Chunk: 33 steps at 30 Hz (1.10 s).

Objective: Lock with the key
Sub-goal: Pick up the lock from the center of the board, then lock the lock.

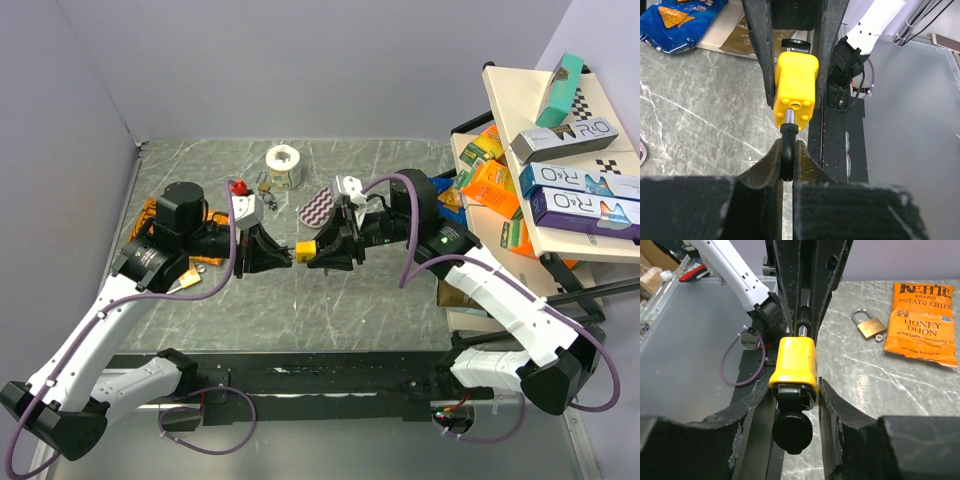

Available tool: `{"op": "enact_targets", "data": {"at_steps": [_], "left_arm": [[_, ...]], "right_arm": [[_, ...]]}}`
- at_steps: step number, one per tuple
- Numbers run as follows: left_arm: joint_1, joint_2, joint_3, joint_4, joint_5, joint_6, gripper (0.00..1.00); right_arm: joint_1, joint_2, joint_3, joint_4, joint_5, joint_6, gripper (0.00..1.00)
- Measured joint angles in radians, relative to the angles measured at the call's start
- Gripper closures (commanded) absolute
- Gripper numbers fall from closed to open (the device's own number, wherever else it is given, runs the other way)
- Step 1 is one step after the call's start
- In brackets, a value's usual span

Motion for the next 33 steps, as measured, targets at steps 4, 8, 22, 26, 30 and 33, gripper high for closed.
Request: {"op": "enact_targets", "data": {"at_steps": [4,8,22,26,30,33], "left_arm": [[0.000,0.000,0.000,0.000,-0.007,-0.004,0.99],[0.000,0.000,0.000,0.002,-0.007,-0.019,0.79],[0.000,-0.040,-0.002,-0.084,-0.010,0.086,0.65],[0.000,-0.052,-0.002,-0.080,-0.015,0.085,0.66],[0.000,-0.054,-0.002,-0.080,-0.018,0.081,0.68],[0.000,-0.054,-0.002,-0.080,-0.024,0.078,0.67]], "right_arm": [[0.000,0.010,0.014,-0.011,0.003,-0.013,0.80],[0.001,0.014,0.023,-0.025,0.003,-0.017,1.00],[-0.004,0.018,0.022,-0.020,-0.011,0.043,1.00],[-0.004,0.018,0.021,-0.012,-0.021,0.051,1.00],[-0.004,0.015,0.013,-0.009,-0.023,0.052,1.00],[-0.004,0.015,0.010,-0.011,-0.023,0.051,1.00]]}}
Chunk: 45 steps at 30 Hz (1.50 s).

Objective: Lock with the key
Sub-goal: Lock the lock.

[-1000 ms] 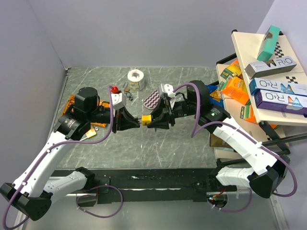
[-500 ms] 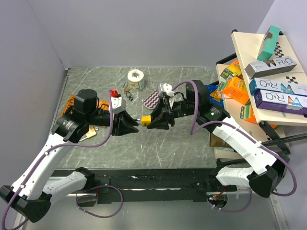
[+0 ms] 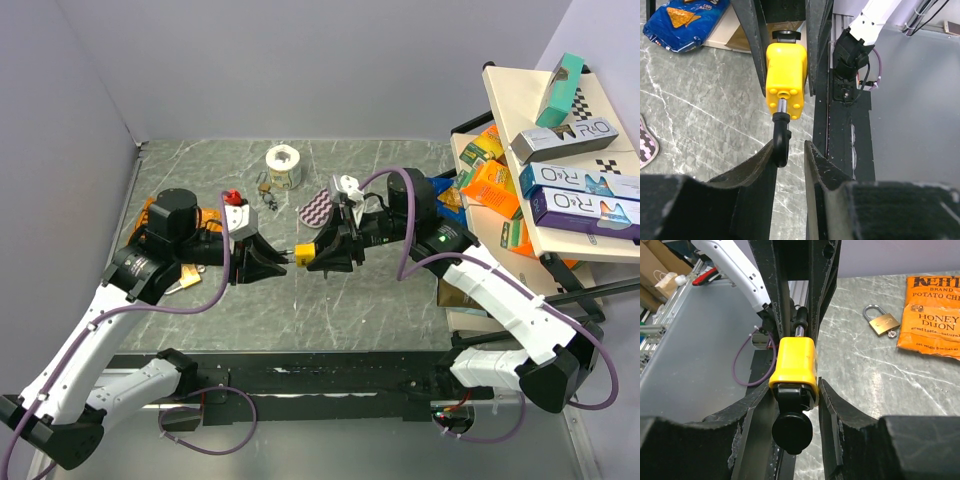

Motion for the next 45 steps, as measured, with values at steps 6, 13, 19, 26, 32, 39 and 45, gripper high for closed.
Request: {"op": "enact_targets", "data": {"at_steps": [6,13,19,26,32,39,45], "left_arm": [[0.000,-0.012,0.000,0.006,-0.018,-0.003,0.67],[0.000,-0.033,-0.003,0.039,-0.026,-0.027,0.70],[0.000,-0.029,-0.008,0.052,-0.015,-0.041,0.65],[-0.003,-0.019,-0.014,0.045,-0.006,-0.043,0.68],[-0.003,-0.017,-0.023,0.036,-0.006,-0.043,0.85],[-0.008,-0.009,-0.023,0.042,0.001,-0.056,0.99],[-0.028,0.010,-0.023,0.060,-0.003,-0.111,0.99]], "right_arm": [[0.000,-0.008,-0.006,-0.005,-0.002,-0.008,1.00],[-0.001,-0.014,-0.028,-0.006,-0.019,-0.010,1.00],[-0.001,-0.015,-0.032,0.000,-0.020,-0.003,1.00],[-0.001,-0.015,-0.032,0.007,-0.026,0.009,1.00],[-0.001,-0.015,-0.032,0.015,-0.027,0.020,1.00],[-0.001,-0.015,-0.032,0.019,-0.027,0.025,1.00],[0.000,-0.014,-0.032,0.009,-0.029,0.027,1.00]]}}
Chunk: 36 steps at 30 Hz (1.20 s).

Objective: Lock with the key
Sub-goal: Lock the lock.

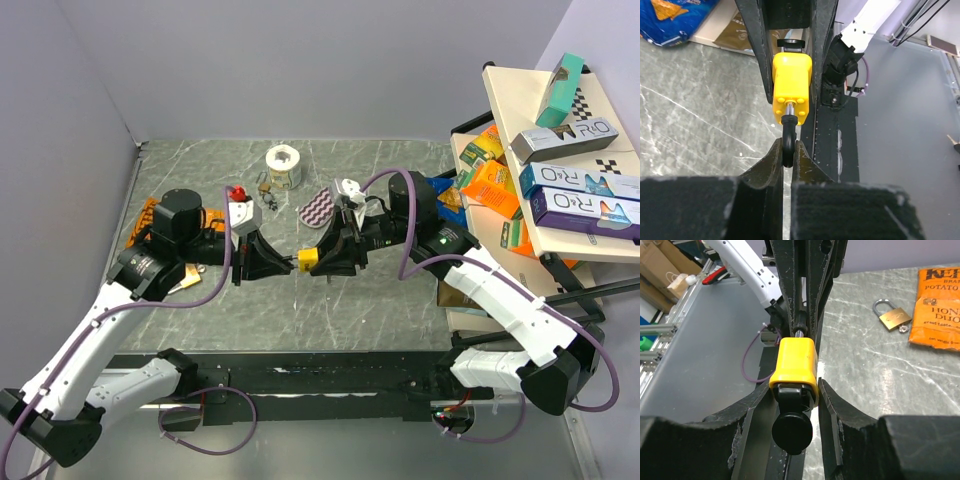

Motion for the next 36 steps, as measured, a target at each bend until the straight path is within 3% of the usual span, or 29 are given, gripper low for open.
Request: {"op": "enact_targets", "data": {"at_steps": [22,35,36], "left_arm": [[-0.087,0.028,-0.018,0.060,-0.048,-0.170,0.99],[-0.074,0.027,-0.059,0.099,-0.020,-0.235,0.99],[-0.060,0.023,-0.068,0.108,-0.010,-0.236,0.99]], "right_arm": [[0.010,0.025,0.002,-0.005,-0.074,0.074,1.00],[0.013,0.030,0.002,-0.047,-0.077,0.072,1.00],[0.013,0.030,0.001,-0.048,-0.069,0.065,0.85]]}}
